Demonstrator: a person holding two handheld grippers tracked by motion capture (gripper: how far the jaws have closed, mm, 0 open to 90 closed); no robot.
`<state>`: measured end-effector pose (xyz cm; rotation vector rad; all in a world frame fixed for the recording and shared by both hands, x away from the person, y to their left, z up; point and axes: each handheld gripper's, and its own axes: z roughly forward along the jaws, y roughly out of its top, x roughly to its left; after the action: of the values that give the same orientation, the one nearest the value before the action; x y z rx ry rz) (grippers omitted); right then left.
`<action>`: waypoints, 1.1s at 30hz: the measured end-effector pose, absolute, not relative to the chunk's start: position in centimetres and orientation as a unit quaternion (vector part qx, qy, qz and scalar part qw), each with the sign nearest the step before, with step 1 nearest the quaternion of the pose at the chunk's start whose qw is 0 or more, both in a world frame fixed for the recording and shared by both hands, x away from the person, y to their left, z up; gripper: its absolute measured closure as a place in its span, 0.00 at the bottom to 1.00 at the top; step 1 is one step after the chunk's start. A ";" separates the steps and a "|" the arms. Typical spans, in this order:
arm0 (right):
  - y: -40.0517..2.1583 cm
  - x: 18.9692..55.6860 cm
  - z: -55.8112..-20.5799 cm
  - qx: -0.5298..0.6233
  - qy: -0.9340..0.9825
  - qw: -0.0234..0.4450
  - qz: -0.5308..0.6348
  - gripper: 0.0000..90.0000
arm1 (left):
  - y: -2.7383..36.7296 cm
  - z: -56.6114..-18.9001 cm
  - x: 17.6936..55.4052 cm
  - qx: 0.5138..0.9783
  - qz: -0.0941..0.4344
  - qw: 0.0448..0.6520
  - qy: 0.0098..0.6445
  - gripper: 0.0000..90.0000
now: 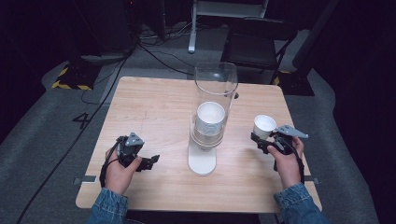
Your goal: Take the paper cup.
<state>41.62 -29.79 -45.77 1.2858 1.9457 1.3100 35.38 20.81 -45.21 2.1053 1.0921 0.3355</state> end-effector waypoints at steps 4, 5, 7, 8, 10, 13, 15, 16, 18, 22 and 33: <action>-30.3 42.2 -46.1 0.473 0.710 0.243 0.462 0.37 | 21.1 -45.2 35.1 0.817 0.132 0.365 0.426 0.19; -30.4 42.3 -46.2 0.471 0.712 0.248 0.458 0.37 | 21.3 -45.2 35.0 0.817 0.134 0.364 0.426 0.19; -30.5 42.7 -46.4 0.471 0.717 0.253 0.448 0.36 | 21.4 -45.2 34.9 0.816 0.135 0.364 0.428 0.19; -30.5 42.8 -46.4 0.470 0.719 0.258 0.443 0.36 | 21.5 -45.2 34.8 0.817 0.135 0.363 0.427 0.19; -30.5 42.9 -46.5 0.471 0.720 0.269 0.434 0.36 | 21.6 -45.2 34.8 0.817 0.135 0.362 0.428 0.19; -30.6 43.2 -46.8 0.469 0.726 0.278 0.419 0.36 | 21.7 -45.2 34.7 0.817 0.135 0.362 0.428 0.19; -30.7 43.6 -47.4 0.478 0.729 0.265 0.412 0.36 | 21.7 -45.2 34.7 0.817 0.134 0.361 0.430 0.19; -30.7 43.6 -47.4 0.478 0.729 0.265 0.412 0.36 | 21.6 -45.3 34.6 0.816 0.131 0.363 0.431 0.19; -30.7 44.0 -47.9 0.484 0.732 0.252 0.408 0.36 | 21.7 -45.3 34.6 0.816 0.134 0.362 0.430 0.19; -30.7 44.3 -48.5 0.488 0.741 0.233 0.398 0.36 | 21.7 -45.3 34.6 0.817 0.135 0.361 0.429 0.19; -31.0 44.7 -50.1 0.497 0.747 0.212 0.388 0.34 | 21.6 -45.3 34.6 0.817 0.130 0.362 0.430 0.19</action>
<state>44.71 -31.00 -50.11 1.3805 2.0735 1.0779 34.58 21.63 -45.29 2.1040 1.1071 0.3346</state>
